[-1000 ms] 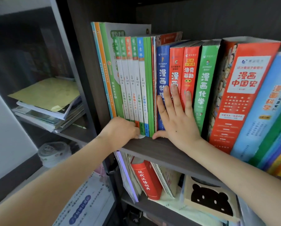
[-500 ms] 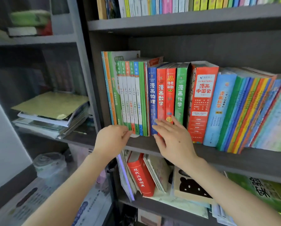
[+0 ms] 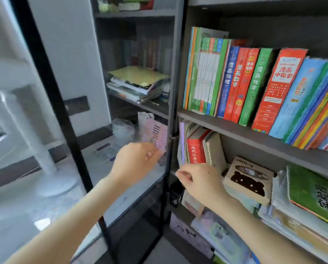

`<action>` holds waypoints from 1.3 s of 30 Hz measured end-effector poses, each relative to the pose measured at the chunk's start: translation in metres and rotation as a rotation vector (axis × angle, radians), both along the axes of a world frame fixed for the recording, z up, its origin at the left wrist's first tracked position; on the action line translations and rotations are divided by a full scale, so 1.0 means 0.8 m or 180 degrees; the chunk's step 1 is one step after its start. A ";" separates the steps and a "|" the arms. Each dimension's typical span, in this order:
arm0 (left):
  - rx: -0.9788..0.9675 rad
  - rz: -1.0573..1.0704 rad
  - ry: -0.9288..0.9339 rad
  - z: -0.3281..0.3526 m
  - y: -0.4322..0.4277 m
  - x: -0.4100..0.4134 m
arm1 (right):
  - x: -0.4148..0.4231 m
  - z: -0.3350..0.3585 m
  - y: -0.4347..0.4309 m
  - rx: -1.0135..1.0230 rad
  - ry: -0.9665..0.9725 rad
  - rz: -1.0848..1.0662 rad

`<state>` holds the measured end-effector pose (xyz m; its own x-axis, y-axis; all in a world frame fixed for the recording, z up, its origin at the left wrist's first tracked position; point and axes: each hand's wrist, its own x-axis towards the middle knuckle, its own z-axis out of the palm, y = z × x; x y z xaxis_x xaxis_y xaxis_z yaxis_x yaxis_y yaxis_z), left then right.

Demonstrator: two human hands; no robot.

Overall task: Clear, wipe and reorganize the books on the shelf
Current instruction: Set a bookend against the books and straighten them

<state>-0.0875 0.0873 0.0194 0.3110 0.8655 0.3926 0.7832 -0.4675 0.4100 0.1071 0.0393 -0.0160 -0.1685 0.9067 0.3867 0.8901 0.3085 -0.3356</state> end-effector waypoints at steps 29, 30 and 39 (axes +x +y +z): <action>-0.1479 0.0882 0.2449 -0.234 -0.039 -0.496 | -0.400 -0.131 -0.094 -0.1697 -0.0134 0.0628; -0.1538 0.0697 0.2360 -0.234 -0.044 -0.486 | -0.393 -0.134 -0.105 -0.1759 -0.0081 0.0493; -0.3593 0.0352 -0.0218 -0.147 -0.126 -0.340 | -0.330 -0.122 -0.212 -0.2647 0.0285 0.0338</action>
